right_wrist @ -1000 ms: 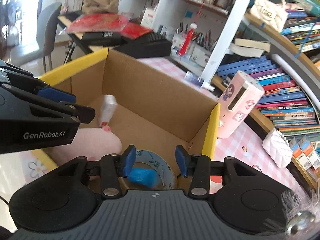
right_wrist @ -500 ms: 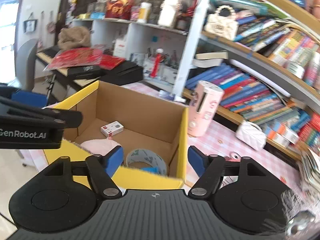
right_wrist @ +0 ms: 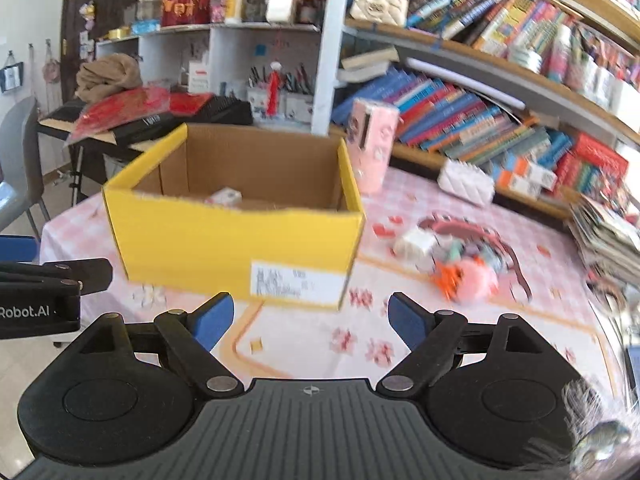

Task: Organize objects
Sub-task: 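Lift both open tools out of the box and back over the table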

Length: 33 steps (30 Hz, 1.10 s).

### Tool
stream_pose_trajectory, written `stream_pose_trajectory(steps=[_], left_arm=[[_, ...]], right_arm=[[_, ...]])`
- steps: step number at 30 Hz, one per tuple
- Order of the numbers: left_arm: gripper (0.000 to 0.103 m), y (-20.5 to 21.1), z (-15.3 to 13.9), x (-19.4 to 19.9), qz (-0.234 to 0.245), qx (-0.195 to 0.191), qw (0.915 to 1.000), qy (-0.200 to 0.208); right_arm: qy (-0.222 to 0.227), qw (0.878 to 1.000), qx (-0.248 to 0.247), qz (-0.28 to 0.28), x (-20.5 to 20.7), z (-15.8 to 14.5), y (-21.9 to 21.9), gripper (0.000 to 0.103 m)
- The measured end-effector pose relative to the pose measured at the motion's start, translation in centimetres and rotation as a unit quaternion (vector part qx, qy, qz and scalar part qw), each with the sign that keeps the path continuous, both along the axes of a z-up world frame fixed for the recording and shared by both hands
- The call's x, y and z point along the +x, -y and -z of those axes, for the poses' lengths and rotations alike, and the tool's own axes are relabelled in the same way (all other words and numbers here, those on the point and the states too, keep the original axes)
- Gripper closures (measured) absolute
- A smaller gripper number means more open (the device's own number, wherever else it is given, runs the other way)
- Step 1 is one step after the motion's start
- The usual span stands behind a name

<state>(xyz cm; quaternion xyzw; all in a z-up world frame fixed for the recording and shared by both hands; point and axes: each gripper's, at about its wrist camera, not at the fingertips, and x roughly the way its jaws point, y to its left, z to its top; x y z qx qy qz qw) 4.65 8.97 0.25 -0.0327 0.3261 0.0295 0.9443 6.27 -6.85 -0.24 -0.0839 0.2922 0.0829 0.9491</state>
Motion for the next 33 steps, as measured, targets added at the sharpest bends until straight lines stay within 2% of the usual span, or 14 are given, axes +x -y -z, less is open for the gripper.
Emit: stream_pose_trajectory(steps=[10, 19, 27, 33], left_arm=[[0.018, 2.3, 1.4, -2.2, 0.070, 0.001, 0.9970, -0.034], [0.018, 5.5, 2.3, -2.8, 0.131, -0.008, 0.9900, -0.050], [0.018, 7.6, 2.8, -2.2, 0.154, -0.015, 0.9860, -0.063], [0.018, 9.4, 3.0, -1.1, 0.159, -0.016, 0.9847, -0.070]], right_arm=[[-0.021, 0.998, -0.022, 0.058, -5.1, 1.5, 1.9, 0.012], [-0.041, 0.991, -0.031, 0.122, -7.5, 2.1, 4.9, 0.009], [-0.056, 0.985, -0.032, 0.163, -8.0, 2.6, 7.5, 0.008], [-0.060, 0.983, -0.032, 0.169, -7.4, 2.7, 9.2, 0.008]])
